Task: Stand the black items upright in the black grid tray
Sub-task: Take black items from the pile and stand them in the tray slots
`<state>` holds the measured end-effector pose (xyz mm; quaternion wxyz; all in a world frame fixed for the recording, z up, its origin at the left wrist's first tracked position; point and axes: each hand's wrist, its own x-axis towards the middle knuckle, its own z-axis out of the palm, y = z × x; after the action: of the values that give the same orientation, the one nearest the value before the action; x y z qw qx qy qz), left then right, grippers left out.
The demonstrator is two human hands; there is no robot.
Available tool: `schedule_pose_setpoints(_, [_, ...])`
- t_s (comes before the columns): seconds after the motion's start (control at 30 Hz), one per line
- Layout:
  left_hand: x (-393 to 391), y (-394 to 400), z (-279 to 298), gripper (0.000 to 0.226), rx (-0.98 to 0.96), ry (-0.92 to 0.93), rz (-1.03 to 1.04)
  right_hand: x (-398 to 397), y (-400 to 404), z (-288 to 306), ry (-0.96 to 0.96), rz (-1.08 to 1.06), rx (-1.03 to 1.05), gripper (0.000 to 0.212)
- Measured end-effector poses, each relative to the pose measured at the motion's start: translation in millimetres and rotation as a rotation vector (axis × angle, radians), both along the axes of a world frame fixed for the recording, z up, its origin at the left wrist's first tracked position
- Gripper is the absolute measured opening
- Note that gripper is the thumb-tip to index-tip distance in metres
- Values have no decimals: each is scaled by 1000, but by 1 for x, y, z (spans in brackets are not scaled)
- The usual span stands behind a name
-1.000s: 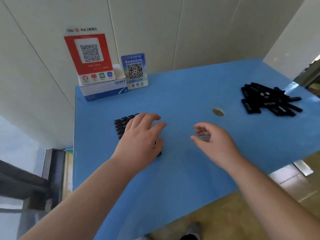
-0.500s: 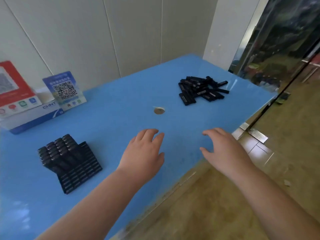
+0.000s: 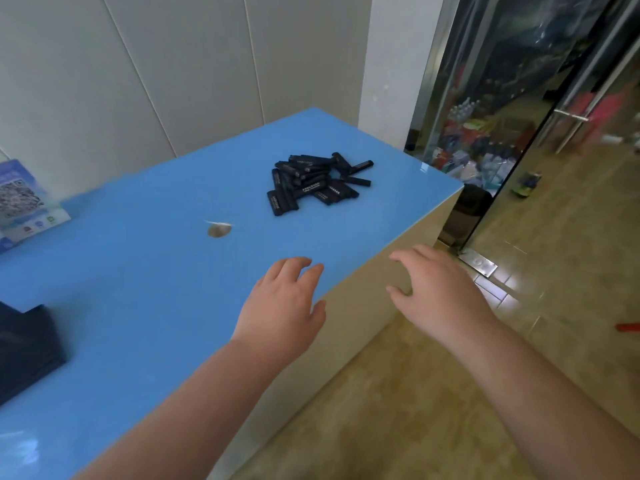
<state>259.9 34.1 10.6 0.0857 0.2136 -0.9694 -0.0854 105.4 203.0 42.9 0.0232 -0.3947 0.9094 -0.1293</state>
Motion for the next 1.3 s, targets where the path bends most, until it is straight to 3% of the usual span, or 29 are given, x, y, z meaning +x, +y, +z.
schedule_pose_setpoints(0.37, [-80, 0, -4, 54, 50, 27, 2, -71, -6, -8, -4, 12, -13, 47])
schedule_pose_setpoints(0.8, [-192, -87, -20, 54, 63, -9, -9, -174, -85, -17, -18, 33, 33, 48])
schedule_pose_setpoints(1.03, [-222, -116, -37, 56, 117, -81, 76, -216, -120, -28, -73, 90, 28, 46])
schedule_pose_setpoints(1.3, [-268, -120, -47, 60, 30, -147, 225, -273, -157, -40, -124, 257, 25, 41])
